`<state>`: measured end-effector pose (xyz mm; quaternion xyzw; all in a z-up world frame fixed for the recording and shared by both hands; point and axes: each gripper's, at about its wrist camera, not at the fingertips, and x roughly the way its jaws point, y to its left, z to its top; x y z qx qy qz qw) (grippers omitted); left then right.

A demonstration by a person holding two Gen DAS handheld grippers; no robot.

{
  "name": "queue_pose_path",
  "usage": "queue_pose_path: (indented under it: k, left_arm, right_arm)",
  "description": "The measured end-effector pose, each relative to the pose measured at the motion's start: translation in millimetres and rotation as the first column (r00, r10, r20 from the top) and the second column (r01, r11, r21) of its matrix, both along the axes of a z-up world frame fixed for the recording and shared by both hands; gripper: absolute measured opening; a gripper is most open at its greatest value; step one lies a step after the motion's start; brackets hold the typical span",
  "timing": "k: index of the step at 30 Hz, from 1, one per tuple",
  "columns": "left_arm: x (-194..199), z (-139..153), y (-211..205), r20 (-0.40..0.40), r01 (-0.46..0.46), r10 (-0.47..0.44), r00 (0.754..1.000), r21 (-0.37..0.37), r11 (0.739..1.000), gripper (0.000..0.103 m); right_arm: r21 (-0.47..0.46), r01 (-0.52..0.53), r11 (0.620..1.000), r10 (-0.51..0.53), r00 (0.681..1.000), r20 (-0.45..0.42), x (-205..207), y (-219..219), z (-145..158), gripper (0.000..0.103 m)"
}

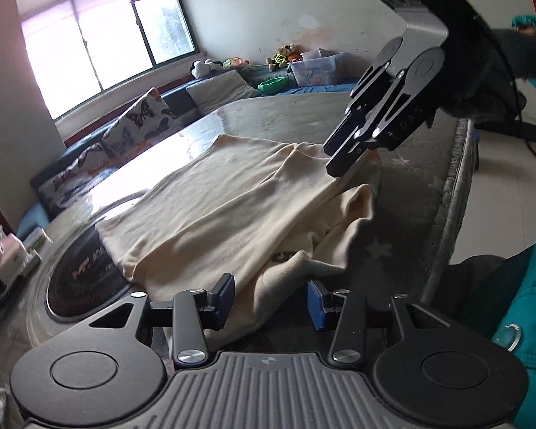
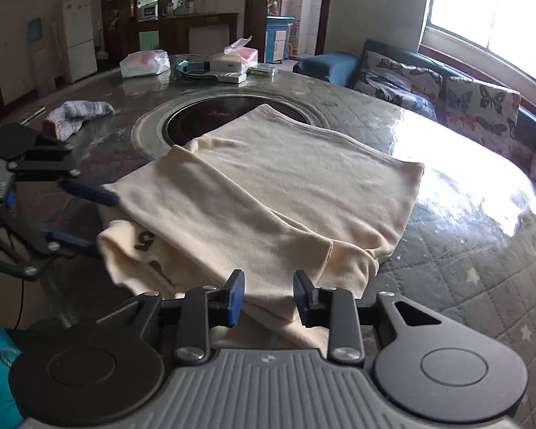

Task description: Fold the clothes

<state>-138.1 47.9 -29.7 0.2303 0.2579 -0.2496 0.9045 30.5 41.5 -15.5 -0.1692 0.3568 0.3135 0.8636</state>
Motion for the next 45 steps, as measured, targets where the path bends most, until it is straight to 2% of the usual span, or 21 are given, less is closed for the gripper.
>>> queue_pose_path:
  k: [1,3,4,7,11,14,17,20,22,25,27,30,33,34,36,37,38,41,45]
  left_arm:
    - [2,-1,-2,0.005,0.005,-0.005,1.0,-0.003,1.0,0.046]
    - [4,-1,-2,0.003,0.011,-0.01,1.0,-0.023,1.0,0.034]
    - [6,-1,-3,0.001,0.013,-0.013,1.0,-0.033,0.999,0.024]
    - [13,4,2,-0.006,-0.014,0.014,1.0,-0.08,0.997,0.012]
    - [32,16,14,-0.042,-0.076,0.07,0.997,-0.18,0.981,0.01]
    - [45,19,19,-0.071,-0.107,0.093,0.993,-0.22,0.97,0.01]
    - [55,20,24,-0.102,-0.121,0.099,0.99,-0.244,0.962,0.01]
    - [57,19,28,-0.128,-0.127,0.097,0.987,-0.255,0.959,0.013]
    - [53,17,31,-0.135,-0.126,0.094,0.986,-0.249,0.96,0.014]
    - [42,15,34,-0.128,-0.118,0.09,0.988,-0.225,0.967,0.026]
    - [32,12,35,-0.108,-0.108,0.088,0.99,-0.195,0.975,0.032]
    - [19,6,35,-0.09,-0.084,0.071,0.993,-0.144,0.986,0.034]
    - [14,-2,31,-0.033,-0.093,0.092,0.995,-0.042,0.995,0.036]
    - [15,-4,32,-0.028,-0.1,0.099,0.995,-0.034,0.994,0.036]
    - [17,-5,35,-0.03,-0.107,0.106,0.994,-0.037,0.994,0.031]
    - [18,-6,36,-0.03,-0.109,0.107,0.994,-0.042,0.993,0.019]
    - [18,-5,38,-0.03,-0.108,0.107,0.994,-0.051,0.993,0.013]
    - [14,3,42,-0.025,-0.108,0.106,0.994,-0.096,0.99,0.007]
    - [-2,23,44,-0.017,-0.081,0.079,0.997,-0.15,0.985,0.006]
  right_arm:
    - [-0.009,-0.004,1.0,0.004,1.0,0.004,-2,0,1,0.032]
    - [-0.025,-0.013,1.0,0.013,1.0,0.011,-7,-2,2,0.036]
    - [-0.035,-0.024,0.999,0.024,1.0,0.014,-10,-2,2,0.037]
    - [-0.084,-0.075,0.994,0.079,0.996,0.04,-23,-3,2,0.044]
    - [-0.149,-0.159,0.976,0.172,0.982,0.076,-40,0,0,0.055]
    - [-0.189,-0.203,0.961,0.227,0.967,0.114,-45,10,-7,0.056]
    - [-0.178,-0.211,0.961,0.239,0.96,0.149,-38,20,-13,0.056]
    - [-0.142,-0.195,0.971,0.214,0.967,0.136,-20,28,-18,0.049]
    - [-0.112,-0.181,0.977,0.192,0.977,0.094,-7,30,-19,0.028]
    - [-0.055,-0.155,0.986,0.157,0.987,0.041,7,27,-16,0.019]
    - [-0.022,-0.139,0.99,0.139,0.99,0.021,12,25,-12,0.017]
    - [0.01,-0.114,0.993,0.114,0.993,0.009,18,24,-6,0.015]
    - [0.024,-0.105,0.994,0.105,0.994,0.018,20,25,-2,0.014]
    - [0.024,-0.102,0.995,0.101,0.995,0.023,20,25,-1,0.013]
    - [0.026,-0.095,0.995,0.094,0.995,0.032,19,26,0,0.012]
    - [0.028,-0.093,0.995,0.092,0.995,0.038,17,26,1,0.011]
    - [0.029,-0.091,0.995,0.09,0.995,0.045,16,25,2,0.011]
    - [0.037,-0.085,0.996,0.083,0.995,0.063,9,23,6,0.01]
    - [0.054,-0.084,0.995,0.079,0.993,0.083,-5,16,19,0.01]
